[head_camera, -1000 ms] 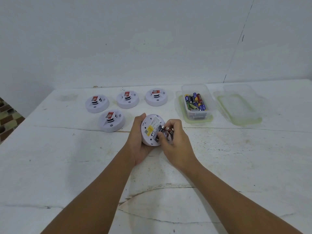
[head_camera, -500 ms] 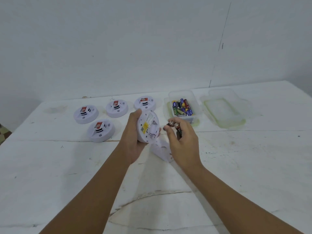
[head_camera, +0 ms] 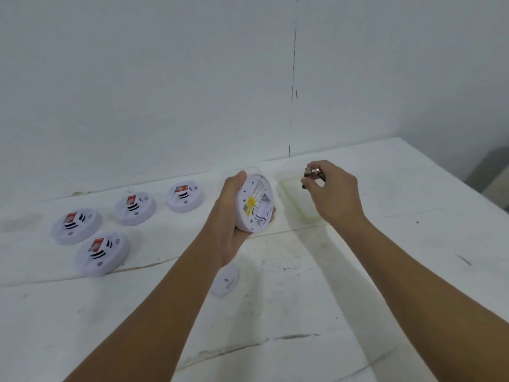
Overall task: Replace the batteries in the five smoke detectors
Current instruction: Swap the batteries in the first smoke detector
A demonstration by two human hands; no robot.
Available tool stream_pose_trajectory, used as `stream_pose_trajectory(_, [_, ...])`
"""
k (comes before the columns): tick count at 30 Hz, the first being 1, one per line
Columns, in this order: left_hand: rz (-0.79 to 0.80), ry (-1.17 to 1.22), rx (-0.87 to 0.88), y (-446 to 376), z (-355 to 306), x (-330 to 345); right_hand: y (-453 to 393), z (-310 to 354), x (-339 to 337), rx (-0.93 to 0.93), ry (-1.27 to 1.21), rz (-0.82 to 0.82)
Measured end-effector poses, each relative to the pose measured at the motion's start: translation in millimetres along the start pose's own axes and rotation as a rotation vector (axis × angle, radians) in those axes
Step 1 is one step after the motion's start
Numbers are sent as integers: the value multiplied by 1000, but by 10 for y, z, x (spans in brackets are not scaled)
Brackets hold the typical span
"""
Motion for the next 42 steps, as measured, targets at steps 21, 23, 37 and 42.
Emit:
stream_pose_trajectory(21, [-48, 44, -11, -83, 47, -94, -177, -235, 337, 108, 500, 424])
stream_pose_trajectory(23, [-66, 65, 2, -48, 28, -143, -187, -243, 329, 71, 505, 360])
stream_pose_trajectory(37, [-195, 261, 78, 66, 50, -951, 107, 431, 724, -220, 81, 289])
stream_pose_trajectory(42, [-251, 282, 77, 74, 112, -1273, 25, 505, 876, -203, 179, 386])
Point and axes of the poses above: each hand's wrist, its own y-axis away from the middle knuckle, its own x-axis out of the palm, z = x × y, the point moved 7 cm from there along -y, towards the middle knuckle, and after that the axes turned 5 degrees about -y, right-handed, at the moved point
